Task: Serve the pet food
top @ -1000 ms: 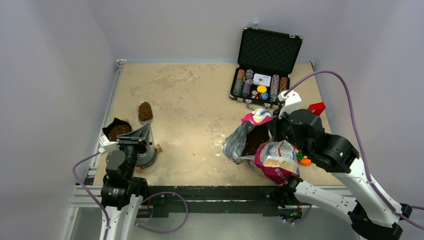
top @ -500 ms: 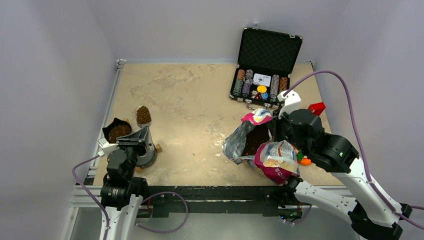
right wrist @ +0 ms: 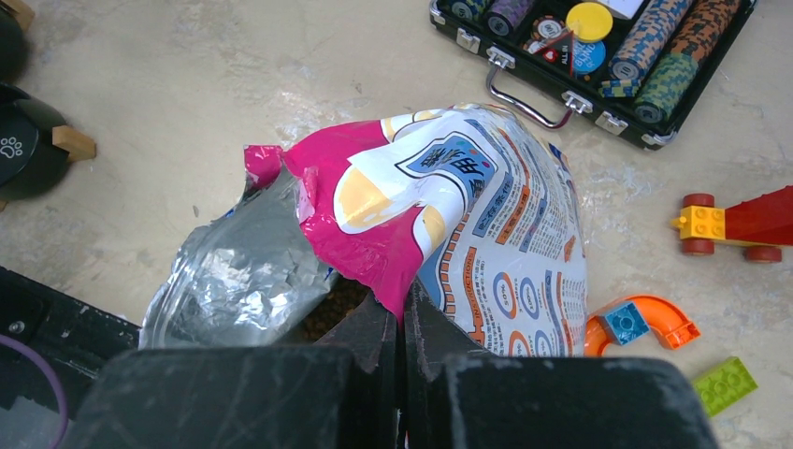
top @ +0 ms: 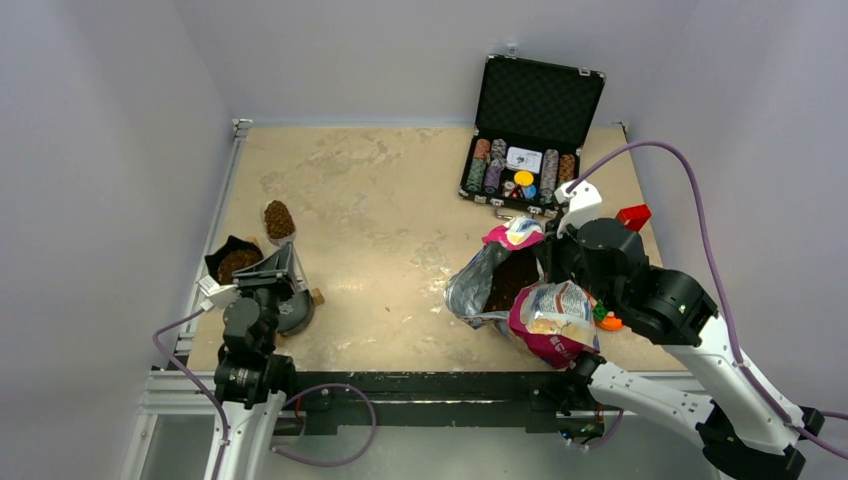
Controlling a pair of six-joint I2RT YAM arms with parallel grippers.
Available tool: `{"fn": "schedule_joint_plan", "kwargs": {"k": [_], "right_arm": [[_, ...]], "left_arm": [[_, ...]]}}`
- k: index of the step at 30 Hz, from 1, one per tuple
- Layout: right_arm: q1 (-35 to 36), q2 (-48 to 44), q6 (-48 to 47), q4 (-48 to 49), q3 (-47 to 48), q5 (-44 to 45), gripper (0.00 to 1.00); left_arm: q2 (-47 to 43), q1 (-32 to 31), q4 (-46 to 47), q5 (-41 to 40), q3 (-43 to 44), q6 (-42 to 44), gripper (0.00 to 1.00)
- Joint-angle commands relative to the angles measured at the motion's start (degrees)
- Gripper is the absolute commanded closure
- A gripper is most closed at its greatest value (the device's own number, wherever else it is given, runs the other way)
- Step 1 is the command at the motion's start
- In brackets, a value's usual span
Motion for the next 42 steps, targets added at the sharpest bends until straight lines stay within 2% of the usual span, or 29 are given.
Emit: {"fn": "schedule_joint_plan", "kwargs": {"k": [1,8,17,24,42], "right_arm": [[0.43,-1.8,-0.53,8.58,0.97,-1.13,1.0],[0.43,-2.07,-0.8,8.67,0.4,-0.7,1.0],[0.43,-2.13,-1.15,9.4,0.13,-0.51,1.0],[0.43,-2.33,-1.24,9.8,-0.28,-0.64,1.0],[0.43,-2.4,-1.15,9.81,0.12,-0.47,1.0]], "left_arm": [[-0.76,0.2,11.87,-5.25,-3.88,-2.51,1.0],[-1.67,0.2,9.04,-7.59,-4.7,-2.91,1.0],[-2.31,0.2,0.8,-11.5,1.34,-4.29,1.0],[-2.62,0.2,-10.07,-13.59,7.6,-6.07,1.0],[-3.09,0.2,-14.74,-14.78,9.5,-9.09,1.0]]}}
